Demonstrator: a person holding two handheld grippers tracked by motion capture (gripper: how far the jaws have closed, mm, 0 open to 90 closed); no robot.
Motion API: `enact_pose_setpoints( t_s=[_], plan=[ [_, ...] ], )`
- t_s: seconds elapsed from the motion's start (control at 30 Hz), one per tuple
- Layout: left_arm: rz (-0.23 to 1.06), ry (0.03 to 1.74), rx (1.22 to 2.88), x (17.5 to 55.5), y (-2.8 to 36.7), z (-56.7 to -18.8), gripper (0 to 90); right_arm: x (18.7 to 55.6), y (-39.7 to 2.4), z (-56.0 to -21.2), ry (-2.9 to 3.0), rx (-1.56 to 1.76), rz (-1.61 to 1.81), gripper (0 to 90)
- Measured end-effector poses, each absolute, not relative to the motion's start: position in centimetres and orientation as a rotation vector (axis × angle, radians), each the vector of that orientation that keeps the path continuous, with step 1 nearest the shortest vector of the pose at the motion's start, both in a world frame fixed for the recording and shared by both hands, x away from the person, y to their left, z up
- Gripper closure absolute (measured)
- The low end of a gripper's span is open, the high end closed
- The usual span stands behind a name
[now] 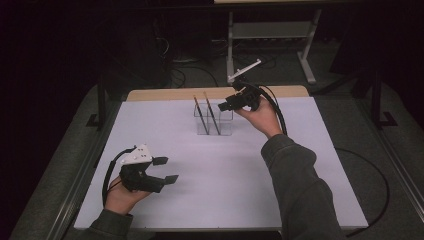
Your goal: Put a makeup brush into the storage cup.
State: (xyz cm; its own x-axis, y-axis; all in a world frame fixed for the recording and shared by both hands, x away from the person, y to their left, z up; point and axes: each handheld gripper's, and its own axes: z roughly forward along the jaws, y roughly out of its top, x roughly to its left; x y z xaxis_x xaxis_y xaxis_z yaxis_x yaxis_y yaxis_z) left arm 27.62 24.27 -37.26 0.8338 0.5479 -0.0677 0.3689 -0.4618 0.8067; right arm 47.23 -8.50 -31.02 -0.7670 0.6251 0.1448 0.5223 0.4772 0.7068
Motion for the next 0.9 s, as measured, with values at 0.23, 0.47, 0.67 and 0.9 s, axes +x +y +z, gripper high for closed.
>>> enact_pose_setpoints(
  t_s=[0.23, 0.47, 0.67, 0.9],
  plan=[
    [0.250, 0.667, 2.110, 27.6, 24.2, -37.3, 26.5, 46.6, -9.4, -31.3, 2.569, 1.023, 1.195, 45.5],
    [0.253, 0.674, 2.107, 27.6, 24.3, -37.4, 25.4, 46.1, -10.3, -31.6, 2.564, 1.018, 1.214, 43.0],
    [0.251, 0.687, 2.112, 27.8, 24.5, -37.5, 24.2, 45.8, -10.5, -31.7, 2.563, 1.039, 1.226, 40.7],
    [0.259, 0.693, 2.110, 27.8, 24.7, -37.5, 23.3, 45.4, -10.6, -31.3, 2.556, 0.990, 1.243, 38.5]
  ],
)
